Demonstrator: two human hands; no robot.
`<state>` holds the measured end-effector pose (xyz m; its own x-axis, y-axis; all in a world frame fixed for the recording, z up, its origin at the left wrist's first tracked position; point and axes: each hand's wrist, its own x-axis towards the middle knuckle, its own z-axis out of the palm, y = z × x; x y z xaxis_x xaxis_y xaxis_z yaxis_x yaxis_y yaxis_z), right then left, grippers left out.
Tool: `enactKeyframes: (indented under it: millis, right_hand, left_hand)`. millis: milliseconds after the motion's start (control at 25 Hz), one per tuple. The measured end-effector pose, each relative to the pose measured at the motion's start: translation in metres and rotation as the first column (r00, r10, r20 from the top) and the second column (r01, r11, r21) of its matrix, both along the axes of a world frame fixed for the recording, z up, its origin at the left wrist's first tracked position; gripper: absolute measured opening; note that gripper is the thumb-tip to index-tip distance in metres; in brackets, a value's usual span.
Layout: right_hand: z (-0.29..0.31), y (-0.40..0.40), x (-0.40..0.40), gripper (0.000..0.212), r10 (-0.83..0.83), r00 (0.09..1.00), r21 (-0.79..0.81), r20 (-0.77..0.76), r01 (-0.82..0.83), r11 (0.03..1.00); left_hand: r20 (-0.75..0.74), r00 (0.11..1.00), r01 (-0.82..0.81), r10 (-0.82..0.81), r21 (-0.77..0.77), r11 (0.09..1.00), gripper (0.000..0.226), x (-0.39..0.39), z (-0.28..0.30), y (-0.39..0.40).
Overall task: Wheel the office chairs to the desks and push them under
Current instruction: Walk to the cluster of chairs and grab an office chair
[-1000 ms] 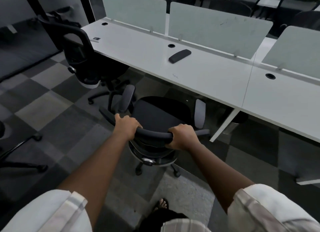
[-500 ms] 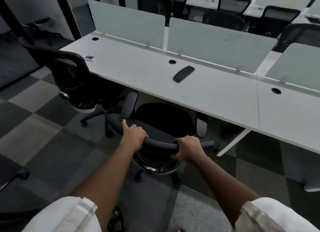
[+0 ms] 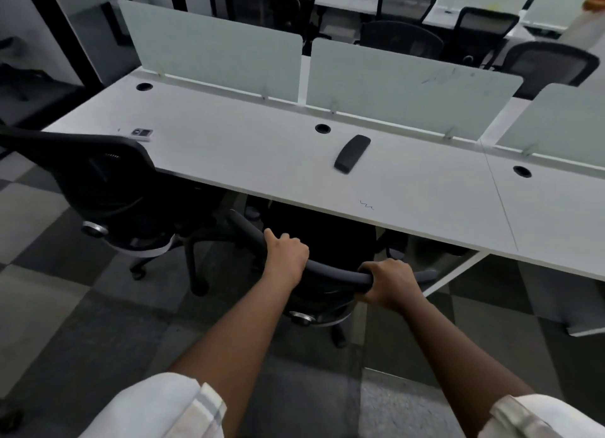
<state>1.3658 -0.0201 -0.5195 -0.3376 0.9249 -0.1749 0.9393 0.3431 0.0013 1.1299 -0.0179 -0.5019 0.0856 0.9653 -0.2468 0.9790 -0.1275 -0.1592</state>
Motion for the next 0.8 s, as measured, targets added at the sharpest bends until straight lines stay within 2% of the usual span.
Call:
enactKeyframes:
  millis: [360, 800]
  right_hand:
    - [-0.009, 0.072, 0.017, 0.047, -0.024, 0.999, 0.041, 0.035, 0.023, 0.999]
    - [-0.009, 0.076, 0.013, 0.047, -0.006, 1.0, -0.025, 0.029, 0.007, 1.0]
  left_hand:
    - [0.025, 0.989, 0.145, -0.143, -0.067, 0.987, 0.043, 0.007, -0.009, 0.08]
    - [0.058, 0.984, 0.172, -0.167, -0.076, 0.982, 0.052, -0.003, -0.015, 0.083]
